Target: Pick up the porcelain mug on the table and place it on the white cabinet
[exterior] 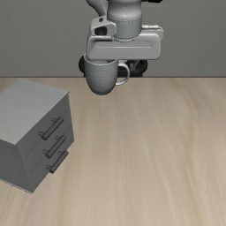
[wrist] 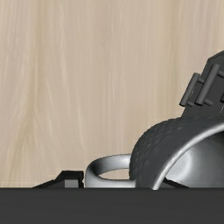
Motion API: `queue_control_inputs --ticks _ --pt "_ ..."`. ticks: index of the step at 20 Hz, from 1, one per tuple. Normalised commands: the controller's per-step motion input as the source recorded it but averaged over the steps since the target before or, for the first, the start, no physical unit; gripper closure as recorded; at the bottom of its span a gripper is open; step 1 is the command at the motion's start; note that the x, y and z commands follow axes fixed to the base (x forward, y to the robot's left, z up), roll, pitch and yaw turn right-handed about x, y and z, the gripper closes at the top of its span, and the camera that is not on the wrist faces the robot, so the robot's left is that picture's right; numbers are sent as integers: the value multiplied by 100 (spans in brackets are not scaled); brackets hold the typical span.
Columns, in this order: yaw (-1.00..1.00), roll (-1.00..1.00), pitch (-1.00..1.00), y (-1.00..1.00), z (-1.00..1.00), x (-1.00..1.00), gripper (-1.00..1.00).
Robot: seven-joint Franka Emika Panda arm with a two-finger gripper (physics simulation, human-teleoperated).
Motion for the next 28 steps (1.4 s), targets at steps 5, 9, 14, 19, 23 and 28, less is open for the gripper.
queue_control_inputs --ticks 5,9,14,19,23,28 --pt "0 0 0 -40 60 0 100" --pt "0 0 0 -100 0 0 100" --pt "0 0 0 -100 0 0 100" --pt "0 0 0 -100 0 0 100" --pt "0 0 0 -75 -25 0 100" --pt "0 0 0 0 -100 0 100"
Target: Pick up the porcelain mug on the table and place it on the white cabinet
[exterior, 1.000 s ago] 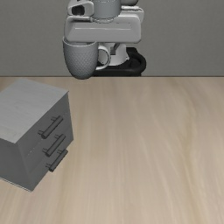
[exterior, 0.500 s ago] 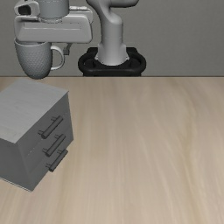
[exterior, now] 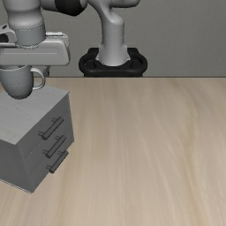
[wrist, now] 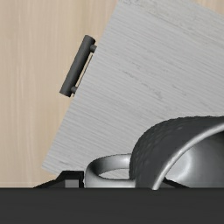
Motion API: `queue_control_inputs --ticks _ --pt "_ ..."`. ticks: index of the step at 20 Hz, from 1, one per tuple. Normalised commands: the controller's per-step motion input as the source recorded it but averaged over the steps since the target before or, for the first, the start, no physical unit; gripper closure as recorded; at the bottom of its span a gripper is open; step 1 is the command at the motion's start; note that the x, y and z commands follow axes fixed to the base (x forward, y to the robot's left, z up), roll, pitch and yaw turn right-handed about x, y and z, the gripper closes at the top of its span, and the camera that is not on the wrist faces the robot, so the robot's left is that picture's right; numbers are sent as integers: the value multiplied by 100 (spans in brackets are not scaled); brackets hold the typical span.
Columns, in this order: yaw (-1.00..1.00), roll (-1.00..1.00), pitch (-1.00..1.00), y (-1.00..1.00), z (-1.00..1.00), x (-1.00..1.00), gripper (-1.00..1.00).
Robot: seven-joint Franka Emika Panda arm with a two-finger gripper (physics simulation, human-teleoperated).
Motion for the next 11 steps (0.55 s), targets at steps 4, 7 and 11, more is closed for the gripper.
queue_control_inputs --ticks 4,7,11 --pt "0 0 0 0 -50 0 -100" --pt "0 0 0 0 0 0 -100" --pt "0 0 0 0 0 0 -100"
